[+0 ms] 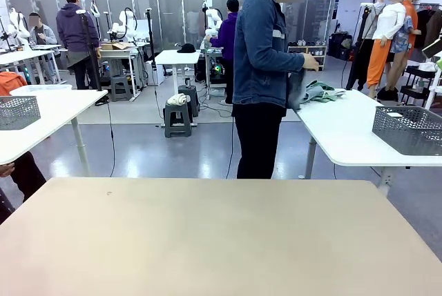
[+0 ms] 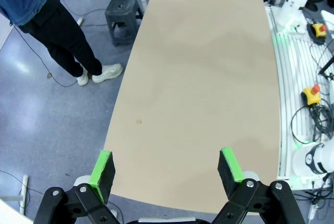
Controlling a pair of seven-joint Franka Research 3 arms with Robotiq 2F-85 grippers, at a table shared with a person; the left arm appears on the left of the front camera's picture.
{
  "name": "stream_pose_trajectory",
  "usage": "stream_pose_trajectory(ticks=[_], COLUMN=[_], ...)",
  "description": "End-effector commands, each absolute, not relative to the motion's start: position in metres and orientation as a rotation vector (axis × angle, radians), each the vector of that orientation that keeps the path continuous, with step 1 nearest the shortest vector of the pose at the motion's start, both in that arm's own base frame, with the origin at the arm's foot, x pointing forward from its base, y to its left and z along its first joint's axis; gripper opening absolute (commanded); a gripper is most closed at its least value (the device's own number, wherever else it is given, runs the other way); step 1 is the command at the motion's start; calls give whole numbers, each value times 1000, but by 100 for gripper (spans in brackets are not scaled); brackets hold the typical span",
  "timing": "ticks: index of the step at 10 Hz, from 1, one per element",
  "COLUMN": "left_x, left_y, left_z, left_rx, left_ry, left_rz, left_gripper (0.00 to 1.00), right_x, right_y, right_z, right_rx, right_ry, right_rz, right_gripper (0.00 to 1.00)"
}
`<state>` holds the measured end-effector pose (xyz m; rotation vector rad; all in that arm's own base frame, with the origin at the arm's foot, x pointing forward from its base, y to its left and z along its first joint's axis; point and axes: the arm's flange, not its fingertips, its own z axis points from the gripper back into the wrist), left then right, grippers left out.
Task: Fold the towels and place them in the basket.
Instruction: When a person lays out a Towel with hook on the table, fold it in half twice.
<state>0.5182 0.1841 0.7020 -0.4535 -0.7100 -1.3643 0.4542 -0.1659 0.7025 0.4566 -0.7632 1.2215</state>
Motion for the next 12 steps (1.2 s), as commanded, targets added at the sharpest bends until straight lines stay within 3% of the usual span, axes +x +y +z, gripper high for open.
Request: stream_pose_trajectory(ticks=[1,12], left_x=[518,518], left_y=[184,184], left_z=[703,703], left_rx=[-451,-451], left_ry=[-712,-712], left_rz=[-1365,-1365], left_gripper=[100,100], right_x=[454,454], right_y=[-165,-165], right_z=[702,702], right_rx=[459,459], right_ry=[-762,-762], right_rz=[1222,1222], right_gripper=[100,100])
